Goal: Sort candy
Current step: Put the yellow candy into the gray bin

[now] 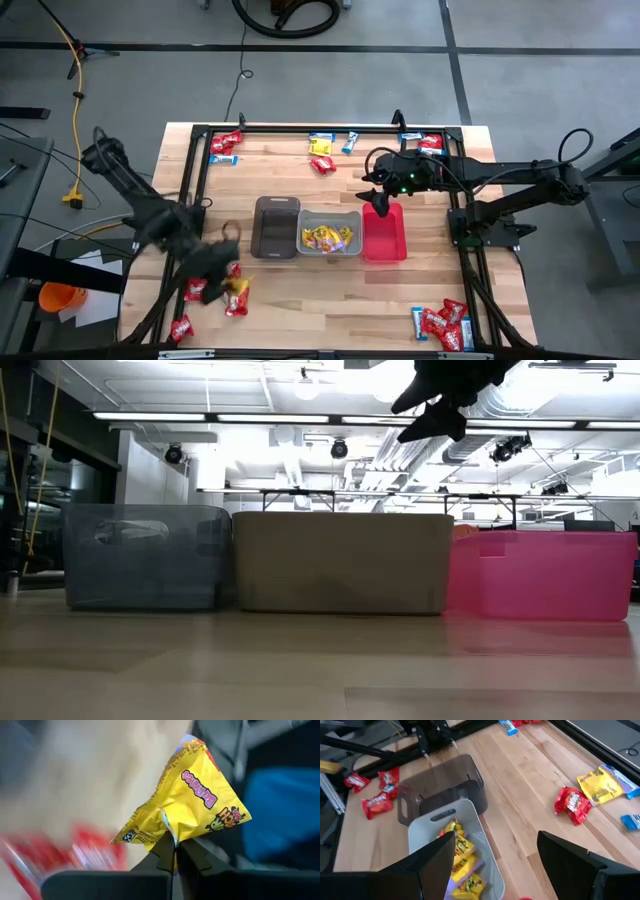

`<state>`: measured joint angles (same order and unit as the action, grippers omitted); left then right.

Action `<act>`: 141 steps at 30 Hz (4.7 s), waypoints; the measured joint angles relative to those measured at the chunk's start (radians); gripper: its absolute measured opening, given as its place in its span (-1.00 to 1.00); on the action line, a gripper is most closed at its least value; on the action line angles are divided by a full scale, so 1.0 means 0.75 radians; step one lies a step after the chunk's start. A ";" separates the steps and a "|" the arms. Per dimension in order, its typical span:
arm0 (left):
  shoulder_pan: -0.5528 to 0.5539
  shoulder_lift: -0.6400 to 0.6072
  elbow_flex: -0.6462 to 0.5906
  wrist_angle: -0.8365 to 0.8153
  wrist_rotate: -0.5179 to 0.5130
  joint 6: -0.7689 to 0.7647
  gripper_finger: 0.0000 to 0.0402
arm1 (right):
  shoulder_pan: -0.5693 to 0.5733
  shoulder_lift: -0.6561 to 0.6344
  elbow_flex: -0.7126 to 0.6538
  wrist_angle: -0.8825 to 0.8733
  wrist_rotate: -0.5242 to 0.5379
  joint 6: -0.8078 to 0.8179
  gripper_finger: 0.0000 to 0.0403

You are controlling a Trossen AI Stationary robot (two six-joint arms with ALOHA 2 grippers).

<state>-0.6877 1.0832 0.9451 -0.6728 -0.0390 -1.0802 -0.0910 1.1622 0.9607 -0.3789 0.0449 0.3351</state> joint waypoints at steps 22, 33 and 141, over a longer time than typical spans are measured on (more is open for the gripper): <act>0.981 0.516 0.000 1.471 0.261 1.121 -1.00 | 0.003 -0.171 -0.001 0.406 -0.162 0.135 0.38; 0.978 0.529 0.000 1.485 0.260 1.132 -1.00 | 0.003 -0.181 -0.001 0.413 -0.159 0.090 0.38; 1.315 -0.204 0.002 0.641 -0.141 1.481 -0.06 | -0.626 1.530 1.837 -0.813 0.158 0.250 -0.96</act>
<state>0.2985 0.9305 0.9463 -0.1920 -0.1444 0.0301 -0.5602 2.3097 2.3383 -0.9888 0.1631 0.5228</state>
